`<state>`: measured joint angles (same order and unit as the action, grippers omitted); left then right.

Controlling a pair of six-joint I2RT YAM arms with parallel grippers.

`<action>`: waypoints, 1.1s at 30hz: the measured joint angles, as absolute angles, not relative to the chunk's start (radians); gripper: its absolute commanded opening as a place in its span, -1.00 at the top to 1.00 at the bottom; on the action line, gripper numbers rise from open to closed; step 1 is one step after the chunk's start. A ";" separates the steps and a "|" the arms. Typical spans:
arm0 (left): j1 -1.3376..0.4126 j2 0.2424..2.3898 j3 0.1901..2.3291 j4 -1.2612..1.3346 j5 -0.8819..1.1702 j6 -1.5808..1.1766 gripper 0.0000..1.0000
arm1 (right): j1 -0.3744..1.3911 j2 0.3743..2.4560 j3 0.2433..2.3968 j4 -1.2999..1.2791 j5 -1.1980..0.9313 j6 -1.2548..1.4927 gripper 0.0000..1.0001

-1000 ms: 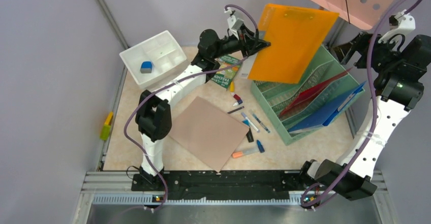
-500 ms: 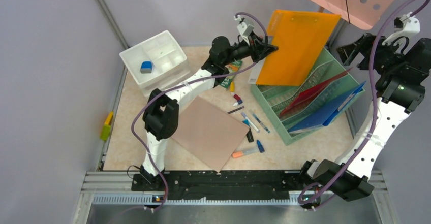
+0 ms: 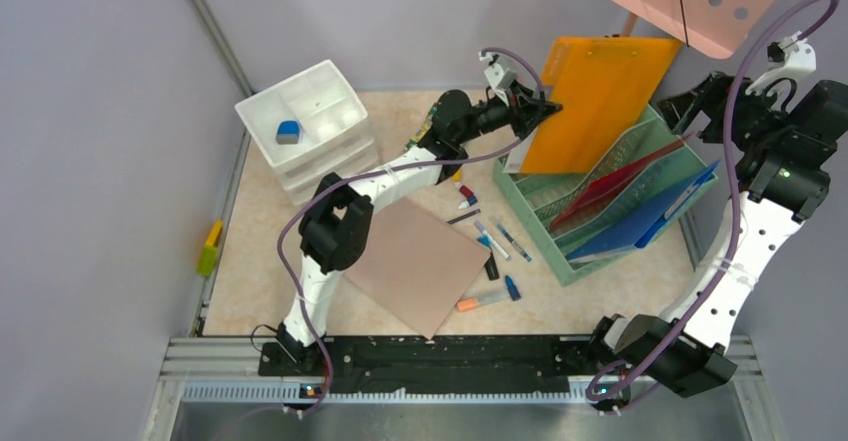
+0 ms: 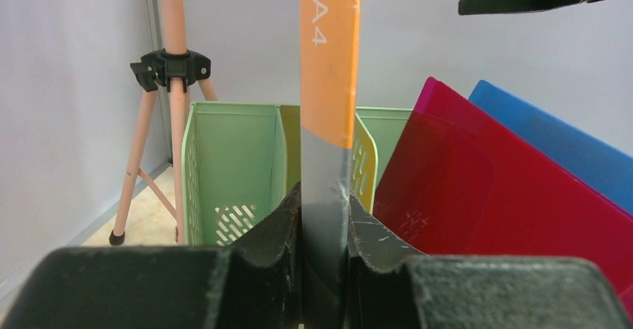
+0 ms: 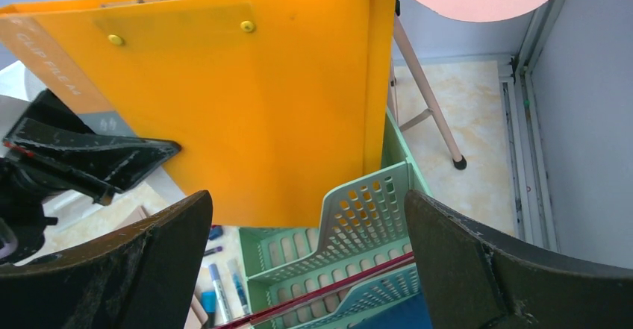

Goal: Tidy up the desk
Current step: Place the folder in the storage box.

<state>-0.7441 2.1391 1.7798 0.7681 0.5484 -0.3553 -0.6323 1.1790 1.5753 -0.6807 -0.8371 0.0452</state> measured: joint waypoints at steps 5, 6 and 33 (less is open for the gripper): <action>-0.764 2.180 1.778 0.794 0.507 -0.347 1.00 | -0.633 1.176 1.563 -0.677 -0.836 0.043 -0.97; -0.768 2.186 1.777 0.799 0.500 -0.346 1.00 | -0.633 1.174 1.557 -0.675 -0.836 0.041 -0.97; -0.869 2.234 1.647 1.071 0.308 -0.330 1.00 | -0.634 1.145 1.467 -0.666 -0.841 0.019 -0.97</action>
<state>-0.8692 2.2345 1.6470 1.0706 0.3080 -0.3298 -0.6338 1.1450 1.4666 -0.6659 -0.8406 0.0185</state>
